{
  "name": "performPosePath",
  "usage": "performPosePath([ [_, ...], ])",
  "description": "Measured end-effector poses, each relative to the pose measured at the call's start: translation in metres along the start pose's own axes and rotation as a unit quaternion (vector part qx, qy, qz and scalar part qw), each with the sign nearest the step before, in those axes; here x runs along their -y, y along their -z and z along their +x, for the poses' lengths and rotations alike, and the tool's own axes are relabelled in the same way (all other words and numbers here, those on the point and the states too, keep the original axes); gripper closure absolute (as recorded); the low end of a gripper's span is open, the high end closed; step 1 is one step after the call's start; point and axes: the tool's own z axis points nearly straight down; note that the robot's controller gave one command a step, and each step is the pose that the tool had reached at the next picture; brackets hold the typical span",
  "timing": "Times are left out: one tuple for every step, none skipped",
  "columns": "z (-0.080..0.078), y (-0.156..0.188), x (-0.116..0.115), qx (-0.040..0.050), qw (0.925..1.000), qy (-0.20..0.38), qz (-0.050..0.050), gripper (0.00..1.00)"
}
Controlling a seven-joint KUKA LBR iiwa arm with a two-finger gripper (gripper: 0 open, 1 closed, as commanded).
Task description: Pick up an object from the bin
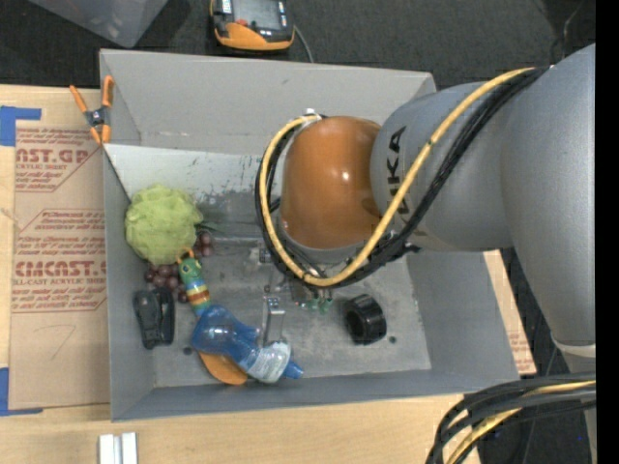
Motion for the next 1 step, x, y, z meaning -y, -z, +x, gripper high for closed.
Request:
performPosePath([
  [-0.0019, 0.0045, 0.0010, 0.0037, 1.0000, -0.002, -0.001, 0.00],
])
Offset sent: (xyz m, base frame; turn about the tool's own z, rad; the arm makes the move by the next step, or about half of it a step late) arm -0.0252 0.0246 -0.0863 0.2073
